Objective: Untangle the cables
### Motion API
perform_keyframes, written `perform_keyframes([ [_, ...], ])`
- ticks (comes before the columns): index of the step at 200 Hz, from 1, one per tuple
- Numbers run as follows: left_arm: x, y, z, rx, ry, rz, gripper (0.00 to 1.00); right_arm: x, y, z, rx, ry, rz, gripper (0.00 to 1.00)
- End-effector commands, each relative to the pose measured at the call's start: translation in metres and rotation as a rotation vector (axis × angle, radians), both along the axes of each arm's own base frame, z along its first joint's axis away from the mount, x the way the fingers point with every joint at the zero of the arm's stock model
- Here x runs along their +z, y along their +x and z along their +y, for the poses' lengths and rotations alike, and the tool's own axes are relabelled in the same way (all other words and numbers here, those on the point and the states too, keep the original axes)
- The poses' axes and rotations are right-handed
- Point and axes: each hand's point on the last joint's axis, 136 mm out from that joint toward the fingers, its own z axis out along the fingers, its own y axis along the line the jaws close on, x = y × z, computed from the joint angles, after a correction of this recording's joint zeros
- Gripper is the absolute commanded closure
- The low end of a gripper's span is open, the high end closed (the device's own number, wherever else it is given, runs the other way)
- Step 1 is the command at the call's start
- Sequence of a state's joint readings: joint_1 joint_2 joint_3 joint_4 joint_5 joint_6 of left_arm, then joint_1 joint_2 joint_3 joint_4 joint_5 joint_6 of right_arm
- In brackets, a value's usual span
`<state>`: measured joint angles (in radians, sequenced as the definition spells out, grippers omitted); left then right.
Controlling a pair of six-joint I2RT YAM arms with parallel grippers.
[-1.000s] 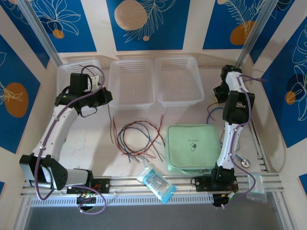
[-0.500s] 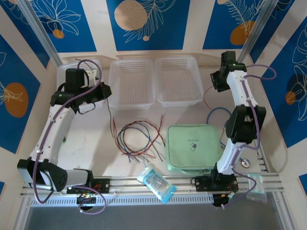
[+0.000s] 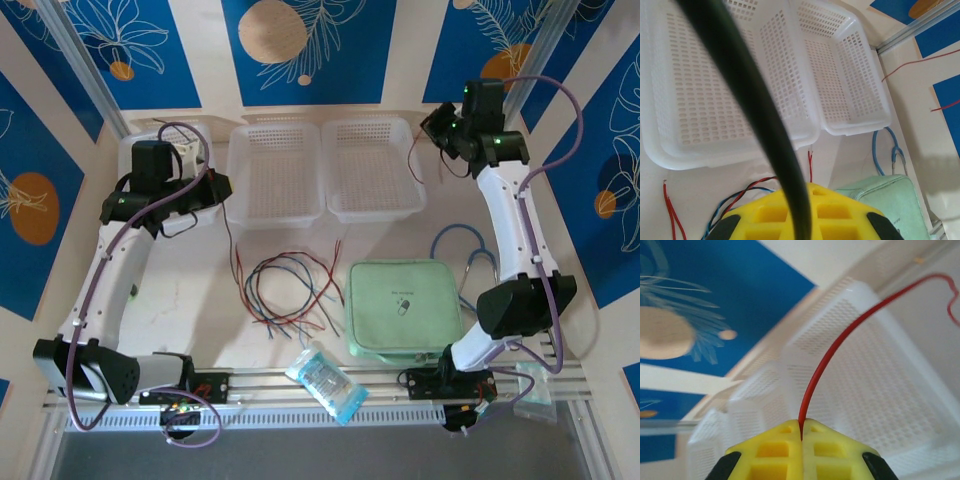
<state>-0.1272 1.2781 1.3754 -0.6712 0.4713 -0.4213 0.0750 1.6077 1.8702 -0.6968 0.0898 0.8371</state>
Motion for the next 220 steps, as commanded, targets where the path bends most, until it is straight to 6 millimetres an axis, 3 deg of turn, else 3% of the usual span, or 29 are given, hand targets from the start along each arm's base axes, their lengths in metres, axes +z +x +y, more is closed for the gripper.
perform_keyframes([
  [1, 0.016, -0.003, -0.005, -0.016, -0.031, -0.037, 1.00, 0.067, -0.014, 0.039, 0.191, 0.028, -0.161, 1.00],
  [40, 0.014, -0.009, -0.003, -0.009, -0.028, -0.033, 1.00, 0.105, -0.026, 0.088, 0.362, 0.041, -0.246, 1.00],
  [63, 0.012, -0.014, -0.004, -0.010, -0.046, -0.022, 1.00, 0.099, -0.022, 0.105, 0.415, 0.063, -0.239, 1.00],
  [85, 0.012, -0.018, -0.004, -0.006, -0.050, -0.021, 1.00, 0.079, -0.010, 0.115, 0.444, 0.105, -0.184, 1.00],
  [119, 0.013, -0.021, -0.003, -0.001, -0.049, -0.023, 1.00, 0.029, 0.014, 0.126, 0.467, 0.157, -0.075, 1.00],
  [168, 0.018, -0.022, -0.002, 0.004, -0.052, -0.032, 1.00, -0.107, 0.072, 0.101, 0.409, 0.159, 0.160, 1.00],
  [190, 0.024, -0.022, -0.001, 0.006, -0.048, -0.040, 1.00, -0.151, 0.091, 0.092, 0.422, 0.172, 0.237, 1.00],
  [220, 0.035, -0.018, 0.001, 0.021, -0.041, -0.062, 1.00, -0.197, 0.102, 0.093, 0.448, 0.061, 0.311, 1.00],
])
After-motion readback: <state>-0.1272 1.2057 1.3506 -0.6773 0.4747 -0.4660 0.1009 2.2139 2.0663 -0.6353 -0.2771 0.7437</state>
